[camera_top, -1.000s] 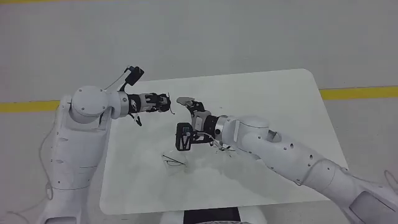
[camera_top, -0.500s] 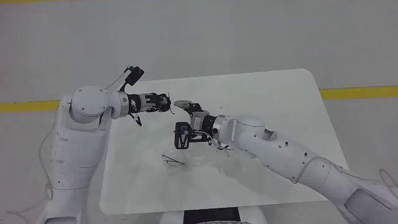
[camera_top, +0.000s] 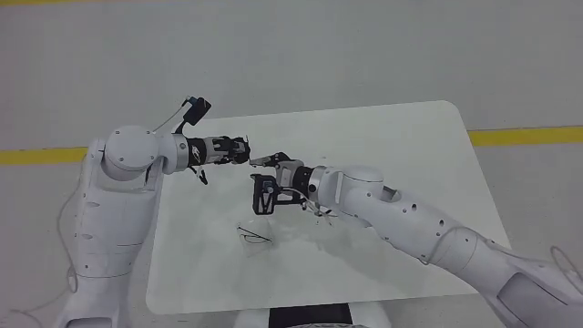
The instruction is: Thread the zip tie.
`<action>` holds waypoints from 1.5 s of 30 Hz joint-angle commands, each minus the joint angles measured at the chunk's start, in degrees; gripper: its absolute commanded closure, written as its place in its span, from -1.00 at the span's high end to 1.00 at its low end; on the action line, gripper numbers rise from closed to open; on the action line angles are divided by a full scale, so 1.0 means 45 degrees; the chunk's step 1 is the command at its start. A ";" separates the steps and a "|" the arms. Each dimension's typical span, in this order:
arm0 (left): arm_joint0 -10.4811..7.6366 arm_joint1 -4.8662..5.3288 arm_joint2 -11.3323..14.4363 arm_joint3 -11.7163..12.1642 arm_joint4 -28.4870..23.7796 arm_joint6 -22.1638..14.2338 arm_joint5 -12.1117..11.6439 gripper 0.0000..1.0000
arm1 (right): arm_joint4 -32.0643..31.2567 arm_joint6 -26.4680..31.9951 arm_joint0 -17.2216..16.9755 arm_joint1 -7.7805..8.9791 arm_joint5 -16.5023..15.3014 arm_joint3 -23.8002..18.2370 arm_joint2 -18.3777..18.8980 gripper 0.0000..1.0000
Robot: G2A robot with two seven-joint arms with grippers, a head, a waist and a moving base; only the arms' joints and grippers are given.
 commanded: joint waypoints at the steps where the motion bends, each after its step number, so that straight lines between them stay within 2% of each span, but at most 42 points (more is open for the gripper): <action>1: 0.0000 0.0000 0.0000 0.0000 0.0000 0.0000 0.0000 -1.00 | 0.0000 -0.0051 0.0010 0.0017 0.0001 -0.0036 -0.0010 -0.54; 6: 0.0000 0.0000 0.0000 0.0000 0.0000 0.0000 0.0000 -1.00 | 0.0000 0.0009 0.0034 0.0108 0.0001 -0.0212 -0.0038 -0.58; 11: 0.0000 0.0000 0.0000 0.0000 0.0000 0.0000 0.0000 -1.00 | 0.0000 0.0163 0.0057 0.0196 0.0007 -0.0343 -0.0037 -0.74; 20: 0.0000 0.0000 0.0000 0.0000 0.0000 0.0000 0.0000 -1.00 | 0.0000 0.0257 0.0175 0.0299 0.0098 -0.0415 -0.0188 -0.90; 24: 0.0000 0.0000 0.0000 0.0000 0.0000 0.0000 0.0000 -1.00 | 0.0000 0.0315 0.0215 0.0316 0.0194 -0.0407 -0.0236 -0.90; 27: 0.0000 0.0000 0.0000 0.0000 0.0000 0.0000 0.0000 -1.00 | 0.0000 0.0353 0.0223 0.0322 0.0282 -0.0398 -0.0264 -1.00; 37: 0.0000 0.0000 0.0000 0.0000 0.0000 0.0000 0.0000 -1.00 | 0.0000 0.0344 0.0084 0.0316 0.0462 -0.0358 -0.0192 -1.00; 38: 0.0000 0.0000 0.0000 0.0000 0.0000 0.0000 0.0000 -0.74 | 0.0000 0.0331 0.0061 0.0316 0.0475 -0.0349 -0.0167 -1.00; 39: 0.0000 0.0000 0.0000 0.0000 0.0000 0.0000 0.0000 -0.10 | 0.0000 0.0323 0.0034 0.0319 0.0480 -0.0337 -0.0134 -1.00; 41: 0.0000 0.0000 0.0000 0.0000 0.0000 0.0000 0.0000 1.00 | 0.0000 0.0307 -0.0050 0.0328 0.0469 -0.0312 -0.0033 -1.00; 45: 0.0000 0.0000 0.0000 0.0000 0.0000 0.0000 0.0000 1.00 | 0.0288 0.0124 -0.0362 0.0359 0.0278 -0.0197 0.0386 -1.00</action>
